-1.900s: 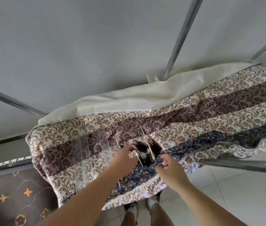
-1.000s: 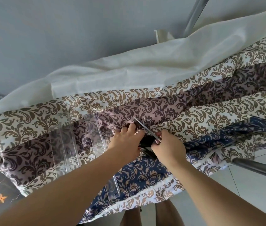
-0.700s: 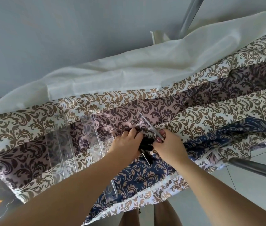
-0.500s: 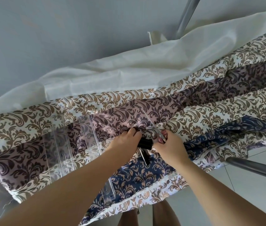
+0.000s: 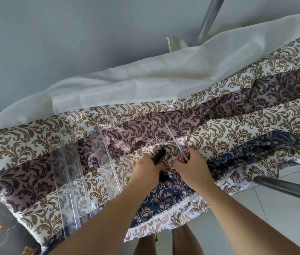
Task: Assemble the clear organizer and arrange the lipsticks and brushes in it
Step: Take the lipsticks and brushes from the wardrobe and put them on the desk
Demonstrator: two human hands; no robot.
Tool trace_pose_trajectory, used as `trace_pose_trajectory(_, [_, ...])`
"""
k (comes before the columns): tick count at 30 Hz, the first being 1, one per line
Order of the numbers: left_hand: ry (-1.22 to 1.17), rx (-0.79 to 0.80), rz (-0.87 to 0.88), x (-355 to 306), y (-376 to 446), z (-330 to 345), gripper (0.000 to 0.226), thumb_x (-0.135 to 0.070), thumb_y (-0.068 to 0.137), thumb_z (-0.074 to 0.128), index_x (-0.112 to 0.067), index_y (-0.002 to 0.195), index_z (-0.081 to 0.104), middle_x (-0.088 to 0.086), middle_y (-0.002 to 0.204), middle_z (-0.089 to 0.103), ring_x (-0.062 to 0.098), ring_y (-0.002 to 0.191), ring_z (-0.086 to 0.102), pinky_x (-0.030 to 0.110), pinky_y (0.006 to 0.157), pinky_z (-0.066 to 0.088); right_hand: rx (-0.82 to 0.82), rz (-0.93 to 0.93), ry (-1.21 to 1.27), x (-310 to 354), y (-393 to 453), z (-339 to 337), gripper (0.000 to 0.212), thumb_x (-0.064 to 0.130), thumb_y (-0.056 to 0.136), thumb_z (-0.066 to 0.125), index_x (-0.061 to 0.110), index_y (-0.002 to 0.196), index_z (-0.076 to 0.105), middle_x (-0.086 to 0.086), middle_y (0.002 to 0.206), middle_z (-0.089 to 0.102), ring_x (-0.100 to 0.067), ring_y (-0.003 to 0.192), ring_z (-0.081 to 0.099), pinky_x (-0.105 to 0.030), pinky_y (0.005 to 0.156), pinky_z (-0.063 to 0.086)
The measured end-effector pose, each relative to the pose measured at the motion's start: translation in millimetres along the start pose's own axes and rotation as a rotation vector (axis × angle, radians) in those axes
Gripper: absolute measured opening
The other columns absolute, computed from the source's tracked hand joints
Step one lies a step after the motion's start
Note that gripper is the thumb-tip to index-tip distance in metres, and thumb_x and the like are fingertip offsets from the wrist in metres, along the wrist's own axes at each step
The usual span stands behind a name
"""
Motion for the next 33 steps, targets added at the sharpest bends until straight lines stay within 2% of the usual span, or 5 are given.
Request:
trace_pose_trajectory(8, [0.023,-0.059,-0.091,-4.5,5.1,19.4,0.015,-0.023,0.104,0.055,-0.013,0.099,0.045,0.000,0.077,0.053,0.010,0.058,0.053,0.018,0.036,0.034,0.038,0.071,0.039,1.5,-7.4,8.8,0.021,0.020,0.080,0.064,0.026,0.071,0.047,0.010,0.055,0.047,-0.003,0.040,0.039,-0.022,0.046,0.038])
trace_pose_trajectory(13, [-0.240,-0.042,-0.020,1.4,-8.5,-0.2,0.019,-0.031,0.105,0.055,-0.015,0.115,0.054,0.002,0.085,0.061,0.010,0.057,0.054,0.015,0.036,0.037,0.060,0.132,0.172,11.7,-18.1,-2.0,0.015,0.018,0.078,0.065,0.014,0.078,0.050,-0.002,0.065,0.051,-0.013,0.053,0.048,-0.028,0.052,0.044])
trace_pose_trajectory(20, [-0.536,-0.108,0.157,-8.4,-63.0,-61.0,0.011,-0.034,0.102,0.060,-0.023,0.102,0.060,0.001,0.077,0.066,-0.002,0.041,0.043,0.015,0.041,0.037,0.079,0.103,0.274,65.6,-47.2,-36.4,0.024,0.017,0.081,0.067,0.000,0.091,0.055,-0.017,0.070,0.060,-0.019,0.057,0.056,-0.032,0.057,0.051])
trace_pose_trajectory(27, [-0.738,-0.227,0.309,-15.4,-177.7,-140.2,0.003,-0.024,0.100,0.064,-0.023,0.100,0.067,-0.001,0.089,0.077,0.026,0.081,0.065,0.047,0.083,0.057,0.129,0.047,0.424,137.1,-125.3,-70.0,0.027,0.020,0.078,0.072,0.002,0.097,0.061,-0.010,0.071,0.067,-0.015,0.056,0.062,-0.024,0.054,0.054])
trace_pose_trajectory(33, [-0.722,-0.262,0.375,-1.0,-277.4,-170.9,0.018,-0.022,0.102,0.062,-0.034,0.113,0.069,0.000,0.103,0.078,0.022,0.097,0.074,0.034,0.080,0.059,0.138,-0.070,0.518,173.8,-212.5,-92.1,0.016,0.022,0.081,0.071,0.009,0.083,0.063,-0.010,0.065,0.066,-0.023,0.057,0.063,-0.037,0.060,0.055])
Point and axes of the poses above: each hand's wrist, its own y-axis towards the middle knuckle, its own z-axis out of the palm, x = y × z, the point moved 2 cm from there along y, towards the middle knuckle
